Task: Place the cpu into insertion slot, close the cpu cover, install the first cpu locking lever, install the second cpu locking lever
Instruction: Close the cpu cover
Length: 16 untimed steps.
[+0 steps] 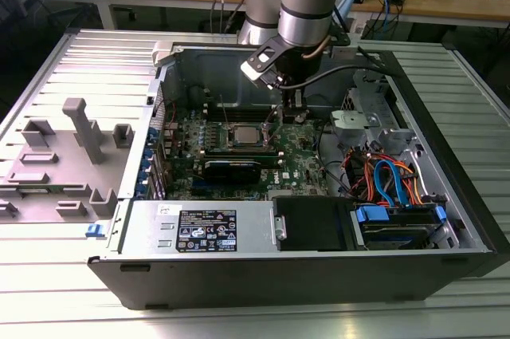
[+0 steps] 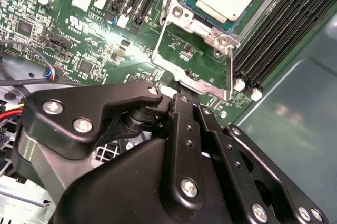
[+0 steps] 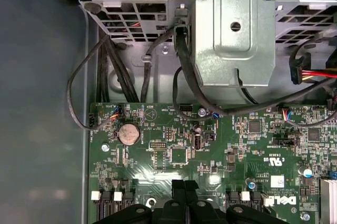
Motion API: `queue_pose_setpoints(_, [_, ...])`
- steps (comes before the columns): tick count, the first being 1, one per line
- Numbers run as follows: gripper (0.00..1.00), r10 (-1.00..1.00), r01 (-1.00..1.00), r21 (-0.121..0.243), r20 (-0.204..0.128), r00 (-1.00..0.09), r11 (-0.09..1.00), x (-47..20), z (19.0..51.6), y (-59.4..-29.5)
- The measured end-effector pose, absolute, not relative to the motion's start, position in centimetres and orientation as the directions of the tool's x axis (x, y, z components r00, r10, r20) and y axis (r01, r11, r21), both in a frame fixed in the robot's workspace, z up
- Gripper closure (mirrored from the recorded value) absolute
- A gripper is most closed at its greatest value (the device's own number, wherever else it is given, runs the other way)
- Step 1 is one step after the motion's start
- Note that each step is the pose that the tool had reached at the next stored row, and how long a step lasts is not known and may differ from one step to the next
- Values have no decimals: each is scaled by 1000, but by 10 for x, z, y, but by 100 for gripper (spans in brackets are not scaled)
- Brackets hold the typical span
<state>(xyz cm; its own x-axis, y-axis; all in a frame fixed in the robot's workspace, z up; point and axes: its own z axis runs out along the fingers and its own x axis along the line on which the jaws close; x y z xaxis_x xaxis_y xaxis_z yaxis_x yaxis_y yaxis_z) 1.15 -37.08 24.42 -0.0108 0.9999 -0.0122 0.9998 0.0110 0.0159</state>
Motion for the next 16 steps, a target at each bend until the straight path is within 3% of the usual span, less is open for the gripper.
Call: queue_pose_setpoints(16, [89,1000,1000,16,-12,-11,11,-4,244,-371])
